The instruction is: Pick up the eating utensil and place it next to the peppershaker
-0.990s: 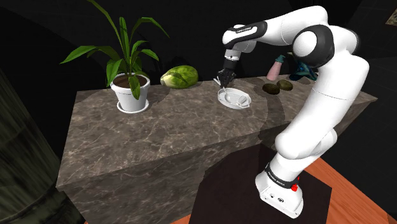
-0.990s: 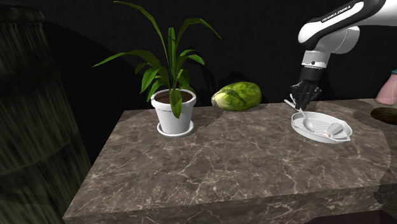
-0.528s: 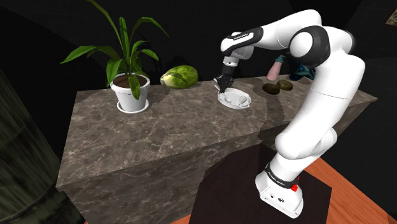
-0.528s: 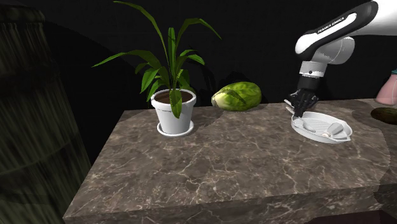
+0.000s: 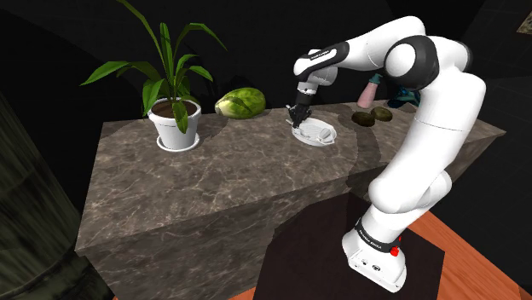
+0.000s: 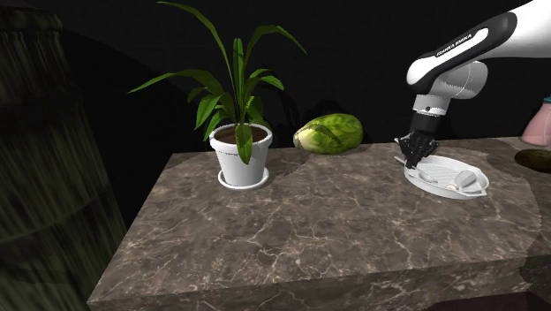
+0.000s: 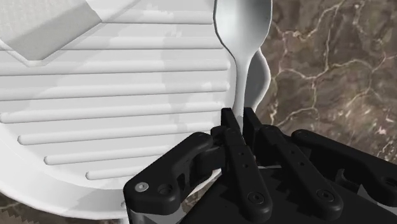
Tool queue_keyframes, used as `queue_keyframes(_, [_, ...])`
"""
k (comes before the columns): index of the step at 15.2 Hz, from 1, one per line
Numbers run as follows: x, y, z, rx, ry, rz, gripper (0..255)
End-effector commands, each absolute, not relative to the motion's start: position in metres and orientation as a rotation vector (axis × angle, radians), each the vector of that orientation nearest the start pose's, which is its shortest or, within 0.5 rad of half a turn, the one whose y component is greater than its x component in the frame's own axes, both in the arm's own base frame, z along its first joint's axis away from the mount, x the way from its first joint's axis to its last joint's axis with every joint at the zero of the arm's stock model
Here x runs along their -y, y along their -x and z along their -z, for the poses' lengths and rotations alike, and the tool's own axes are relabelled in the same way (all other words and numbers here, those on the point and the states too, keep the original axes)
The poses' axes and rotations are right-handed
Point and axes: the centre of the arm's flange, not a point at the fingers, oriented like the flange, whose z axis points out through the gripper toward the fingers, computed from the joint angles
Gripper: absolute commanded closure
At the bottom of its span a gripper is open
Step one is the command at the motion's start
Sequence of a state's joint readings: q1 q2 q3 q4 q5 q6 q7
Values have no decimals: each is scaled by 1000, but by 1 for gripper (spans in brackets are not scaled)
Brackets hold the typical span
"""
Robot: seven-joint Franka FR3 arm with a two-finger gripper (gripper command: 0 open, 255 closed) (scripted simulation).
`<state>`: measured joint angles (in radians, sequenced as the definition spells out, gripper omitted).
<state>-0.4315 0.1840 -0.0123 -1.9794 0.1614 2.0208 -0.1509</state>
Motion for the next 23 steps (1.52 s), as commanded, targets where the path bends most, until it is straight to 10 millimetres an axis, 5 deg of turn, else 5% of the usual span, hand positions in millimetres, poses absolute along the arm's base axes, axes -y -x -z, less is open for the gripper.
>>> queue_keyframes(1, [240, -523, -353, -554, 2909, -166, 255])
queue_keyframes(5, [240, -523, -353, -554, 2909, -166, 255])
queue_keyframes(6, [241, -524, -351, -554, 2909, -166, 0])
queue_keyframes(11, [240, -523, -353, -555, 2909, -166, 0])
queue_keyframes(15, [250, -527, -402, -555, 2909, -166, 0])
queue_keyframes(23, [250, -527, -402, -555, 2909, -166, 0])
